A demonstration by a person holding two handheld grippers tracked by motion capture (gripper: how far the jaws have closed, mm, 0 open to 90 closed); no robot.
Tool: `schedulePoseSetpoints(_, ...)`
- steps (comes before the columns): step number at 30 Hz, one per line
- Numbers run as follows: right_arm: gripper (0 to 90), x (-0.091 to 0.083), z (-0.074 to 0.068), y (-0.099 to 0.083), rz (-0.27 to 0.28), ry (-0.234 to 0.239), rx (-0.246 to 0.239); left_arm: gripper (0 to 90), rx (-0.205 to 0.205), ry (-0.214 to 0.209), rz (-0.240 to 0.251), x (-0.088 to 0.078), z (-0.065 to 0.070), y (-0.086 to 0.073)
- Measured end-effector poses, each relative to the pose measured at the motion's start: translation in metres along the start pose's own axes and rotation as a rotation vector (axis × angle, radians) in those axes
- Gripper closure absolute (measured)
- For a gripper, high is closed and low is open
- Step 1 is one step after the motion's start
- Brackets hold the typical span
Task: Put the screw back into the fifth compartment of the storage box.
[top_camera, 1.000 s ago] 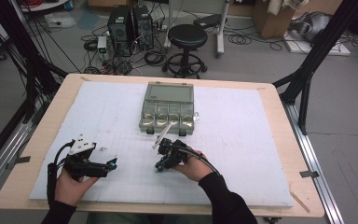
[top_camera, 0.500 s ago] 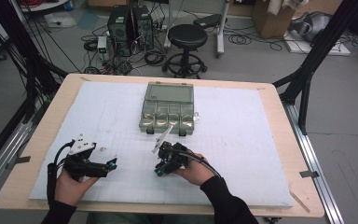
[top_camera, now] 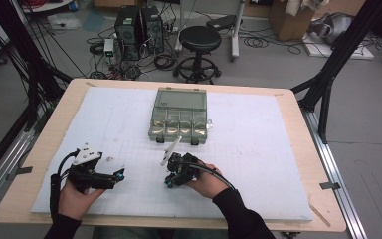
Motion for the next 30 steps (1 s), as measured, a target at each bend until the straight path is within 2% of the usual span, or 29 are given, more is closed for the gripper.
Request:
schedulePoseSetpoints(5,84.5,0.0005,0.0,-0.0001,0.0,-0.005,-0.01,1.7,0.001,0.003,-0.005,0.0006,-0.0001,-0.0002)
schedulePoseSetpoints(20,86.2,0.0006,0.0023,-0.0009,0.003,0.013,0.005,1.7,-0.006,0.012,-0.001,-0.0006,-0.0018,-0.0005)
schedulePoseSetpoints(23,86.5,0.0007,0.0037,-0.0007,0.018,0.014,-0.002,1.7,-0.007,0.01,-0.001,-0.0002,-0.0015,-0.0003)
schedulePoseSetpoints(30,86.5,-0.0033,0.0088,-0.0003,0.058,0.029,0.021,1.7,-0.004,0.008,-0.003,-0.0002,-0.0009,-0.0007)
Point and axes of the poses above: each handheld gripper's, and its own axes: x roughly forward along the jaws, y roughly out of its top, z roughly to its right, the point moved 2 cm from there along x, roughly forward along the jaws, and after that the axes turned 11 degrees about -y, right-handed, at the moved point
